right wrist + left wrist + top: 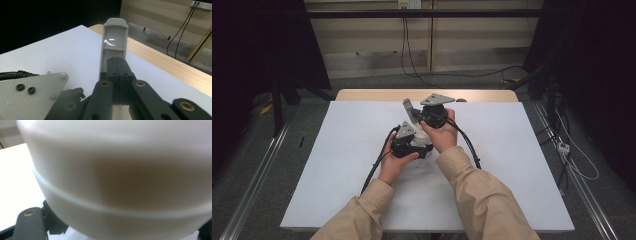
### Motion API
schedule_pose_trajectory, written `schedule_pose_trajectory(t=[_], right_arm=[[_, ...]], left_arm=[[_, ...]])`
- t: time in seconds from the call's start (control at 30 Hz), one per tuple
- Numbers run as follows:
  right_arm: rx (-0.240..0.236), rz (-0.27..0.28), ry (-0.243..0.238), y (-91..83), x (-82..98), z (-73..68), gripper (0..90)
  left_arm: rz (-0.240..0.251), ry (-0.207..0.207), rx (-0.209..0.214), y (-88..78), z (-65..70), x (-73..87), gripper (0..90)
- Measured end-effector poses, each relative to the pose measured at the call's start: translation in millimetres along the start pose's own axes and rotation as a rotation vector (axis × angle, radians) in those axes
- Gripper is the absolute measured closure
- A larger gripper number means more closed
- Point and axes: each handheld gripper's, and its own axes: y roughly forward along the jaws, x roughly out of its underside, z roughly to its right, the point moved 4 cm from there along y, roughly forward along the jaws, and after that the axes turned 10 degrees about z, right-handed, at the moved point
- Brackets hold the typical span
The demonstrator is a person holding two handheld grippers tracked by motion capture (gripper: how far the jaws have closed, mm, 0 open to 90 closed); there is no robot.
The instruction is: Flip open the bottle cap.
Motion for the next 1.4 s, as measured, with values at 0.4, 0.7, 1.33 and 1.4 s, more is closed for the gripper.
schedule_pose_trajectory(t=[0.4, 0.7, 1.33, 1.4], right_arm=[[-0.003, -0.006, -0.001, 1.0, 0.1, 0.1, 90.0], [-0.005, -0.005, 0.003, 3.5, 0.0, 0.2, 90.0], [-0.008, -0.01, 0.01, 7.7, 0.6, 0.8, 90.0], [-0.008, -0.011, 0.008, 7.8, 0.4, 0.8, 90.0]], left_arm=[[-0.001, 0.001, -0.001, 0.0, 0.0, 0.0, 18.8], [-0.002, 0.002, -0.001, 0.0, 0.0, 0.0, 18.9], [-0.001, 0.004, -0.003, 0.1, -0.1, 0.0, 18.9], [-0.001, 0.004, -0.004, 0.1, -0.1, 0.0, 18.9]])
